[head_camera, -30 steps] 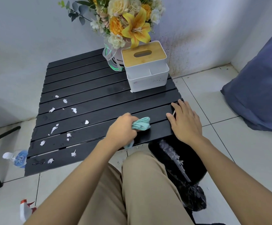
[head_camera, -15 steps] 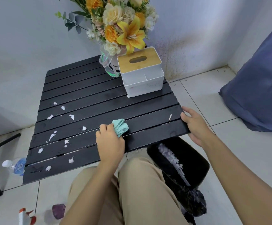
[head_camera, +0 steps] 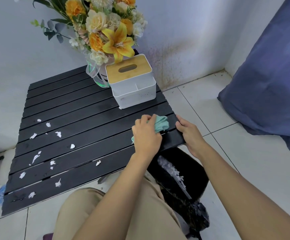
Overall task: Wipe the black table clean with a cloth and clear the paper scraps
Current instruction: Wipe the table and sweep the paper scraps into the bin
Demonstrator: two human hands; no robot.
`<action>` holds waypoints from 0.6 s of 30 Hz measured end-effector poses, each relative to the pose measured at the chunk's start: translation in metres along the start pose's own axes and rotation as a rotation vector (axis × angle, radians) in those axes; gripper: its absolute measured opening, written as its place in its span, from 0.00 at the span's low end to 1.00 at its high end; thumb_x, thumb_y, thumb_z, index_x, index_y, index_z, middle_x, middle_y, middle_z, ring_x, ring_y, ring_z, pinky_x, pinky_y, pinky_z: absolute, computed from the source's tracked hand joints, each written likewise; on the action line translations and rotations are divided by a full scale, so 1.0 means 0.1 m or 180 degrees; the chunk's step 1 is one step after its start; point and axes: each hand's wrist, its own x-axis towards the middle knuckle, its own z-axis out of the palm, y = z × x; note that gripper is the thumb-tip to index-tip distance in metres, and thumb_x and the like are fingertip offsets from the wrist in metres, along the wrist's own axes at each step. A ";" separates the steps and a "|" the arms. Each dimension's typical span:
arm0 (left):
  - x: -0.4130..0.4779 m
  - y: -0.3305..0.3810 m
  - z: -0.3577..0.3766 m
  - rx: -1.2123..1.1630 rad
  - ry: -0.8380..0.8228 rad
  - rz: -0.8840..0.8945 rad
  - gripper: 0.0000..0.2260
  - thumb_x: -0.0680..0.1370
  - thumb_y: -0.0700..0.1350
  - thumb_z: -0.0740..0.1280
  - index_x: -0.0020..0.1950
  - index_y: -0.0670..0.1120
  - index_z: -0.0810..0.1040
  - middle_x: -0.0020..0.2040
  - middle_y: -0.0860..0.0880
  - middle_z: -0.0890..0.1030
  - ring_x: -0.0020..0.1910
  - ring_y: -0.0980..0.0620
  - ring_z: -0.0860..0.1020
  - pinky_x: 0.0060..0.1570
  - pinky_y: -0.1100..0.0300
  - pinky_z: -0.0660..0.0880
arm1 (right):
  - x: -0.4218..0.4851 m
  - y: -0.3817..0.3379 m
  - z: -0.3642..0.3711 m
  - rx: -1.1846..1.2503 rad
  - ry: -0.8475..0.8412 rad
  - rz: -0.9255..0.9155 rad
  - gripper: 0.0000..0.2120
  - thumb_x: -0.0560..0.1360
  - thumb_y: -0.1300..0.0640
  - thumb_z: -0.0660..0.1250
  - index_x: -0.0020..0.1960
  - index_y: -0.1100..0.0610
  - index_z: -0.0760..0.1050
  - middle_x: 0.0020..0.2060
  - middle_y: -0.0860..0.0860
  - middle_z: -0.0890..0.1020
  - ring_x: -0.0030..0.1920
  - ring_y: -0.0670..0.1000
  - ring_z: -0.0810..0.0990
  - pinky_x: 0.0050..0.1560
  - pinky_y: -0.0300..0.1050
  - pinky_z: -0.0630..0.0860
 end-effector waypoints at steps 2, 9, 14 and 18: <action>-0.06 0.02 -0.04 -0.0327 -0.0360 0.0553 0.25 0.73 0.37 0.62 0.70 0.51 0.72 0.59 0.52 0.75 0.56 0.47 0.70 0.55 0.57 0.63 | 0.02 0.02 -0.02 0.0032 0.0001 0.0058 0.21 0.80 0.55 0.61 0.73 0.48 0.67 0.68 0.47 0.75 0.67 0.49 0.73 0.70 0.55 0.69; 0.27 -0.11 -0.33 -0.1350 -0.0220 -0.0288 0.19 0.75 0.34 0.61 0.59 0.52 0.80 0.46 0.54 0.83 0.47 0.54 0.79 0.41 0.68 0.70 | 0.01 0.03 -0.03 0.0189 -0.0042 0.0137 0.20 0.82 0.56 0.60 0.73 0.49 0.67 0.68 0.46 0.75 0.67 0.49 0.74 0.70 0.55 0.69; -0.03 0.17 -0.07 -0.0879 -0.0479 0.0083 0.29 0.70 0.30 0.57 0.70 0.45 0.71 0.66 0.42 0.76 0.68 0.43 0.71 0.71 0.59 0.59 | 0.03 0.03 -0.03 0.0152 -0.0082 0.0156 0.17 0.81 0.54 0.61 0.68 0.42 0.72 0.67 0.47 0.75 0.57 0.43 0.79 0.61 0.51 0.75; -0.52 0.21 -0.10 -0.1041 -0.0812 0.0760 0.29 0.70 0.29 0.57 0.71 0.46 0.71 0.69 0.47 0.74 0.71 0.51 0.68 0.74 0.64 0.50 | 0.03 0.04 -0.05 0.0230 -0.0094 0.0190 0.18 0.82 0.55 0.59 0.72 0.46 0.70 0.62 0.49 0.77 0.55 0.47 0.80 0.58 0.46 0.77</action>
